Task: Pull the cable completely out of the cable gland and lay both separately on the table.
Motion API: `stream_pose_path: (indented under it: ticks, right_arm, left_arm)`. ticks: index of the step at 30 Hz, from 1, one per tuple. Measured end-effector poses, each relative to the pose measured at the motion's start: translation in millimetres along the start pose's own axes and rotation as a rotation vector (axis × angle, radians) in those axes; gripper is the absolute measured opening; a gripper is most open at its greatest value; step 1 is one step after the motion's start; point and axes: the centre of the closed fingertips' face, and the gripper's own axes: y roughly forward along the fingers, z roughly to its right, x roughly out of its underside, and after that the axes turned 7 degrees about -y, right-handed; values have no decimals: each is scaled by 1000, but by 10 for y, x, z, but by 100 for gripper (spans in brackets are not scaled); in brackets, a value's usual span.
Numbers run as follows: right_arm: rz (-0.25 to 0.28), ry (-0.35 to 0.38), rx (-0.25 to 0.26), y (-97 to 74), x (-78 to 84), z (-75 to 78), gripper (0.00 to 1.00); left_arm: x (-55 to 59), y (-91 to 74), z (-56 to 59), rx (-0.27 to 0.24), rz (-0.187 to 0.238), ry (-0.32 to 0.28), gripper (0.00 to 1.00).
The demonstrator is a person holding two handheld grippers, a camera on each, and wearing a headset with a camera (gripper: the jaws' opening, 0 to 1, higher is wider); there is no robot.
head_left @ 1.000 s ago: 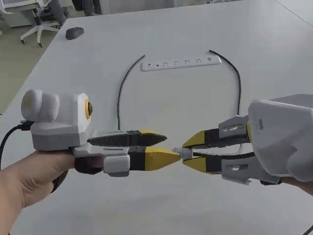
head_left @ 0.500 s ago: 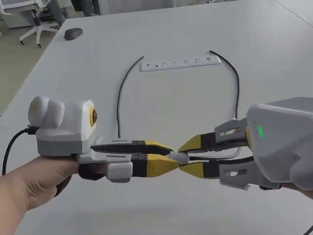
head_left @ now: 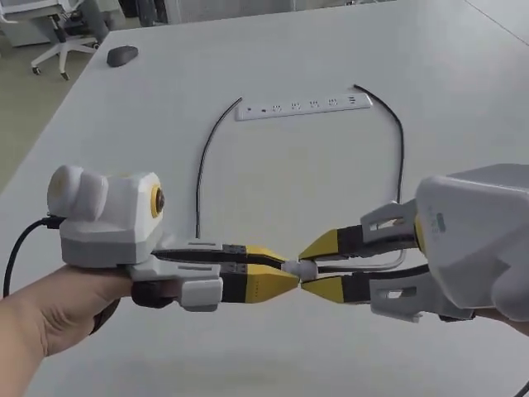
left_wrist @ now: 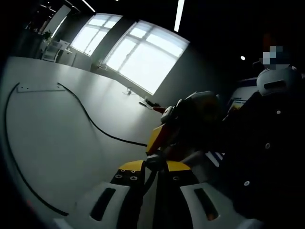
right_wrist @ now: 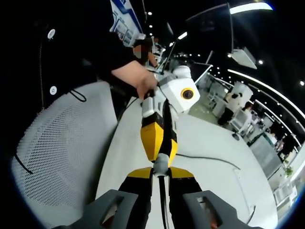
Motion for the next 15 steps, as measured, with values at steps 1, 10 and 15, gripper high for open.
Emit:
stream_pose_path:
  ticks: [1, 10, 15]
  right_arm:
    - [0, 1, 0, -1, 1, 1, 7]
    - [-4, 31, -10, -7, 24, -13, 7]
    - [-10, 83, -30, 11, 56, -22, 8]
  left_arm:
    - [-2, 3, 0, 0, 1, 1, 16]
    - [18, 29, -1, -4, -17, 42, 16]
    - [37, 39, -24, -19, -29, 56, 15]
